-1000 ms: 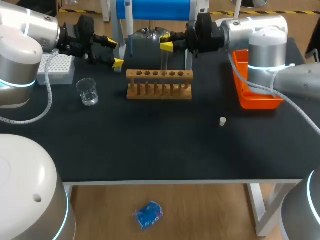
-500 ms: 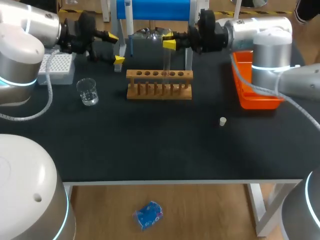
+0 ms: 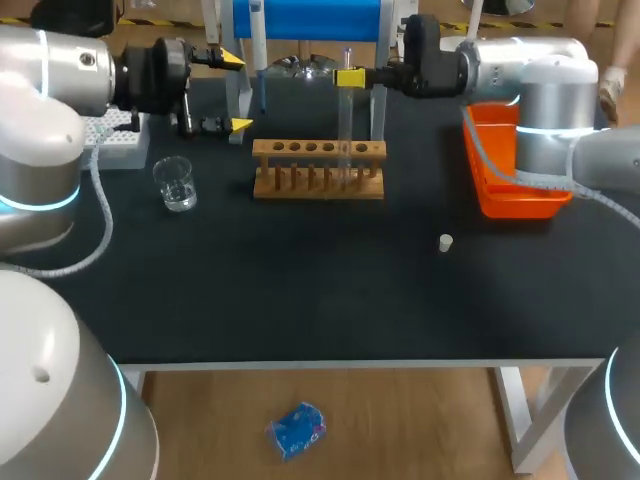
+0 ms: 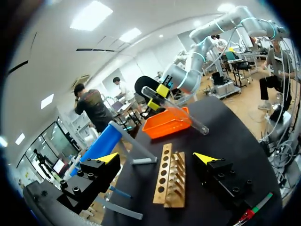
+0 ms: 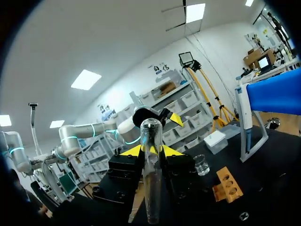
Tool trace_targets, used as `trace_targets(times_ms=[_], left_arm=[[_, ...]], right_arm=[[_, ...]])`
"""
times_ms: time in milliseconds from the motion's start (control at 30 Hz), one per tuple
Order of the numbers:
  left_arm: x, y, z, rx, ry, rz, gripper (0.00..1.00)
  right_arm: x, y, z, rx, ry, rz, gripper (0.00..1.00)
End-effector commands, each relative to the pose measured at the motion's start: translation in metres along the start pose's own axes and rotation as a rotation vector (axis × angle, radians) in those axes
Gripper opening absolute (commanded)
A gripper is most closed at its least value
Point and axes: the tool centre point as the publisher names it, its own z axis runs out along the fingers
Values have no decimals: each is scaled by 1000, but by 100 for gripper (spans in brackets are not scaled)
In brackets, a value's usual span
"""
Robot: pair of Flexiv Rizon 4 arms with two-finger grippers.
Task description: Invert the test tube, pick up the pipette, mount the tip to pipette, aspirate from beaker and dispense into the tube, eject the tip, return the pipette, and cap with the stopper.
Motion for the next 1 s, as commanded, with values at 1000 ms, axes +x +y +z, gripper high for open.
trace_targets(times_ms=[1000], left_arm=[[45, -13, 11, 195, -291, 982, 100]], right_arm=[[-7, -4, -9, -120, -93, 901, 0]])
